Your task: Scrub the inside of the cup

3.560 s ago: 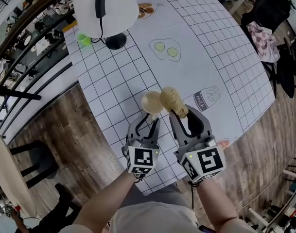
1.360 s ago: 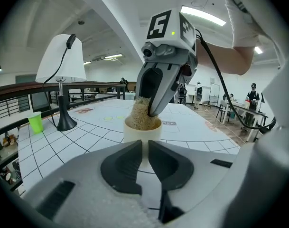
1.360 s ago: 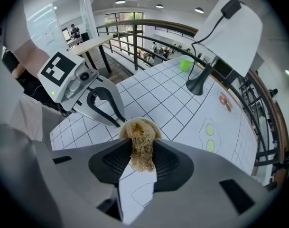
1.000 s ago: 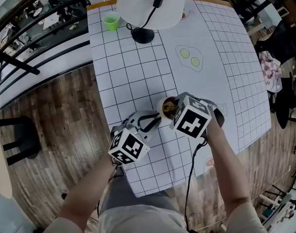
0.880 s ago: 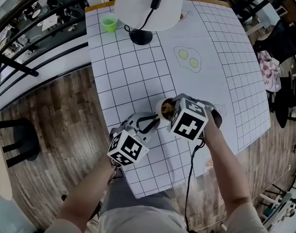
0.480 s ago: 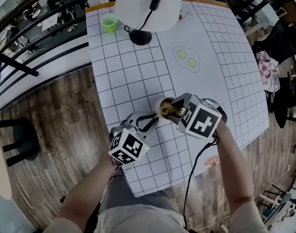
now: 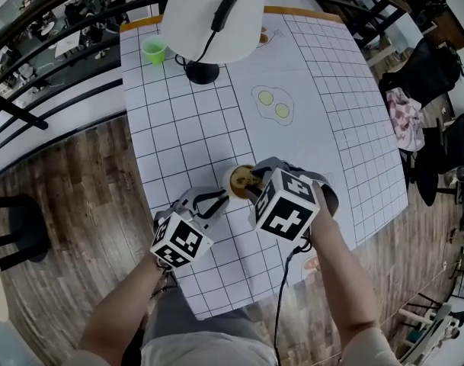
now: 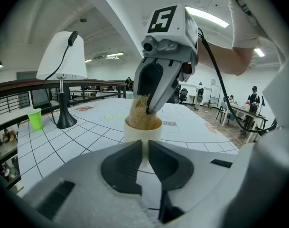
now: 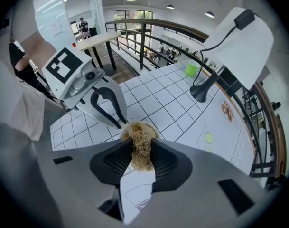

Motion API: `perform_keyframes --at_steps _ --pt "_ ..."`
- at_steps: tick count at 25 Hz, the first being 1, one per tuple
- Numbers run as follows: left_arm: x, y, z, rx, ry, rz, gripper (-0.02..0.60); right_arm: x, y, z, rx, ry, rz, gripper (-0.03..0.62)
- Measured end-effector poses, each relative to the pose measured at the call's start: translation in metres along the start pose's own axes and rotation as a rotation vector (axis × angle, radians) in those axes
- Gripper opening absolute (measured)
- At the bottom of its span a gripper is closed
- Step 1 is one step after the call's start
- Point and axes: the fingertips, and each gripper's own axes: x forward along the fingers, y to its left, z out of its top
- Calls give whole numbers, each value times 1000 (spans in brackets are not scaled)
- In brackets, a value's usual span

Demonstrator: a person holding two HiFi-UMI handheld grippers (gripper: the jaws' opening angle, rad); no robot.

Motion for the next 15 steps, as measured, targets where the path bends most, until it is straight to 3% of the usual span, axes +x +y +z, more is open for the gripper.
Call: perform_keyframes --at_steps 8,15 --pt "2 0 2 10 -5 -1 51 41 1 -8 -2 48 -17 113" --pt "5 -1 0 -41 54 0 51 39 10 -5 0 81 102 103"
